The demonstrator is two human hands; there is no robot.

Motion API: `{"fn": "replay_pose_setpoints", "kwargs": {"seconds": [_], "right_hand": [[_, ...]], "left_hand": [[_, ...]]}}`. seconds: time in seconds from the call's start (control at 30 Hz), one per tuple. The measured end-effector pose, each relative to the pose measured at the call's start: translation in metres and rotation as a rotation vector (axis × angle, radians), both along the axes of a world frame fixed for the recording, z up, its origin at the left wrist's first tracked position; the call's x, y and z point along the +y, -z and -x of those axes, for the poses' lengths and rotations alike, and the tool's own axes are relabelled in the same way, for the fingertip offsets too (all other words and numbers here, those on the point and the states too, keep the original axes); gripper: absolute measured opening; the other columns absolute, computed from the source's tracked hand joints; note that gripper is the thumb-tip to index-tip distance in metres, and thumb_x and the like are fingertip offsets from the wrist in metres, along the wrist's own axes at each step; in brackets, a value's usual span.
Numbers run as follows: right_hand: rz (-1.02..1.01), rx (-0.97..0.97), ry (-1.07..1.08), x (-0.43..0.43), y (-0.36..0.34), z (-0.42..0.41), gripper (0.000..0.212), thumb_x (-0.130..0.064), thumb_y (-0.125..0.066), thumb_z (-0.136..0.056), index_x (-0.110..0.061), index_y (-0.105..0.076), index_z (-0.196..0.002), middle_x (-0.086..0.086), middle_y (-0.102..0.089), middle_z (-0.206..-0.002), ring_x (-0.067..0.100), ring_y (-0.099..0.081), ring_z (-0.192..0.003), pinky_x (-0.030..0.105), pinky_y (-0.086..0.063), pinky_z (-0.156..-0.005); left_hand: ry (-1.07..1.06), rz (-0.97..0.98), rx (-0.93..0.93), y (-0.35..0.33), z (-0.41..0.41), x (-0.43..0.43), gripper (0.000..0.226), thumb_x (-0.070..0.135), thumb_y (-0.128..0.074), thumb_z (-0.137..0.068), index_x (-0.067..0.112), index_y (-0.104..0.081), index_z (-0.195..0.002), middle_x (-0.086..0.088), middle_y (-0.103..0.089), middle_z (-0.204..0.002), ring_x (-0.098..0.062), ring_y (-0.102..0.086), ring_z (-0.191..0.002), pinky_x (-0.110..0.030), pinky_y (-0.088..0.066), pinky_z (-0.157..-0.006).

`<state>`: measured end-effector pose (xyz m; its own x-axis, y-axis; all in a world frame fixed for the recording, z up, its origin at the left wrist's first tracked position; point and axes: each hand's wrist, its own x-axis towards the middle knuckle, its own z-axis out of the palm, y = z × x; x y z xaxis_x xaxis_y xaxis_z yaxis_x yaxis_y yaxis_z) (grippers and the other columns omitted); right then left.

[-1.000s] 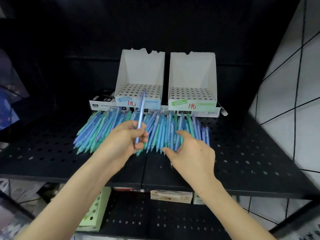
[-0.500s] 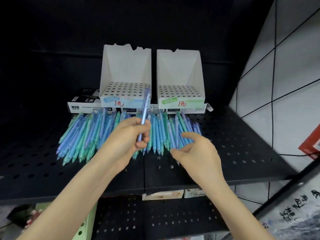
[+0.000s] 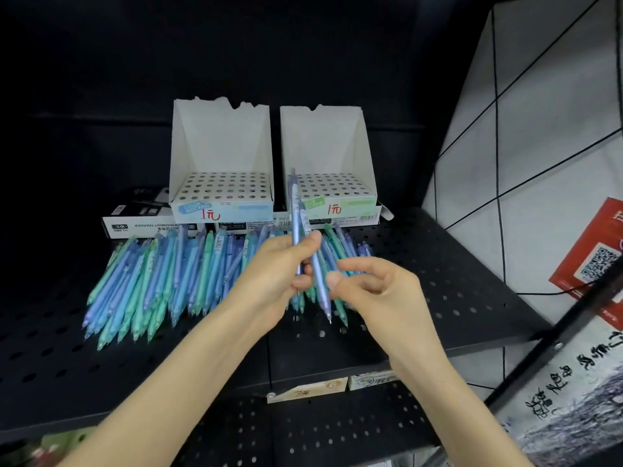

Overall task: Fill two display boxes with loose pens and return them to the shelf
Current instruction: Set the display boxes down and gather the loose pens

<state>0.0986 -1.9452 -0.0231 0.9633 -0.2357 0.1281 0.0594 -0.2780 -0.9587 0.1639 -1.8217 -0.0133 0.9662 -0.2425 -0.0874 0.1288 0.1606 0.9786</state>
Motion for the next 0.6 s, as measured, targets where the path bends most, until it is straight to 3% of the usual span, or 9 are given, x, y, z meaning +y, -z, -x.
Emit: {"fn": "replay_pose_setpoints", "kwargs": {"seconds": [0.1, 0.17, 0.23, 0.3, 0.4, 0.5, 0.6], "right_hand": [[0.553, -0.025, 0.217, -0.015, 0.013, -0.018, 0.035, -0.053, -0.064, -0.077, -0.026, -0.064, -0.101, -0.012, -0.065, -0.084, 0.007, -0.059, -0.081, 0.028, -0.049, -0.073], [0.760, 0.011, 0.205, -0.015, 0.018, -0.029, 0.040, -0.056, -0.063, -0.077, -0.022, -0.066, -0.098, -0.007, -0.063, -0.090, 0.013, -0.058, -0.087, 0.028, -0.048, -0.073], [0.829, 0.049, 0.158, -0.010, 0.020, -0.038, 0.038, -0.059, -0.062, -0.077, -0.021, -0.063, -0.082, -0.006, -0.059, -0.079, 0.015, -0.056, -0.079, 0.027, -0.044, -0.065], [0.867, 0.061, 0.134, -0.007, 0.020, -0.043, 0.045, -0.058, -0.061, -0.078, -0.018, -0.049, -0.061, -0.005, -0.043, -0.058, 0.016, -0.046, -0.060, 0.026, -0.032, -0.052], [0.878, 0.091, 0.122, -0.006, 0.020, -0.048, 0.053, -0.048, -0.058, -0.082, -0.016, -0.034, -0.048, -0.003, -0.026, -0.044, 0.017, -0.028, -0.043, 0.024, -0.025, -0.045], [0.849, 0.099, 0.129, -0.008, 0.021, -0.049, 0.048, -0.037, -0.055, -0.086, -0.014, -0.039, -0.046, -0.001, -0.030, -0.042, 0.018, -0.030, -0.042, 0.023, -0.030, -0.046], [0.852, 0.086, 0.142, -0.011, 0.022, -0.050, 0.042, -0.032, -0.054, -0.088, -0.009, -0.053, -0.053, 0.007, -0.046, -0.048, 0.024, -0.044, -0.046, 0.024, -0.037, -0.050]], "left_hand": [[-0.049, 0.048, -0.009, -0.004, -0.007, 0.002, 0.021, 0.025, -0.052, -0.093, 0.007, -0.050, -0.082, -0.003, -0.039, -0.069, -0.010, -0.035, -0.057, -0.019, -0.033, -0.050], [-0.054, 0.049, -0.035, -0.007, -0.013, 0.003, 0.021, 0.026, -0.046, -0.096, 0.008, -0.048, -0.084, -0.003, -0.043, -0.070, -0.012, -0.041, -0.062, -0.023, -0.038, -0.060], [-0.048, 0.066, -0.059, -0.010, -0.018, 0.002, 0.023, 0.027, -0.041, -0.099, 0.011, -0.046, -0.083, -0.001, -0.047, -0.067, -0.012, -0.045, -0.059, -0.023, -0.042, -0.060], [-0.038, 0.074, -0.077, -0.011, -0.022, 0.001, 0.025, 0.029, -0.037, -0.100, 0.012, -0.042, -0.082, 0.001, -0.045, -0.061, -0.012, -0.045, -0.053, -0.023, -0.042, -0.054], [-0.034, 0.066, -0.086, -0.011, -0.027, 0.000, 0.025, 0.029, -0.035, -0.101, 0.012, -0.040, -0.082, 0.001, -0.042, -0.057, -0.011, -0.044, -0.046, -0.025, -0.041, -0.052], [-0.028, 0.074, -0.083, -0.008, -0.026, 0.000, 0.024, 0.027, -0.035, -0.101, 0.011, -0.041, -0.084, 0.000, -0.043, -0.057, -0.011, -0.046, -0.042, -0.024, -0.043, -0.045], [-0.036, 0.086, -0.075, -0.004, -0.026, 0.001, 0.024, 0.026, -0.035, -0.101, 0.010, -0.041, -0.084, -0.001, -0.041, -0.058, -0.011, -0.044, -0.041, -0.021, -0.037, -0.038]]}}
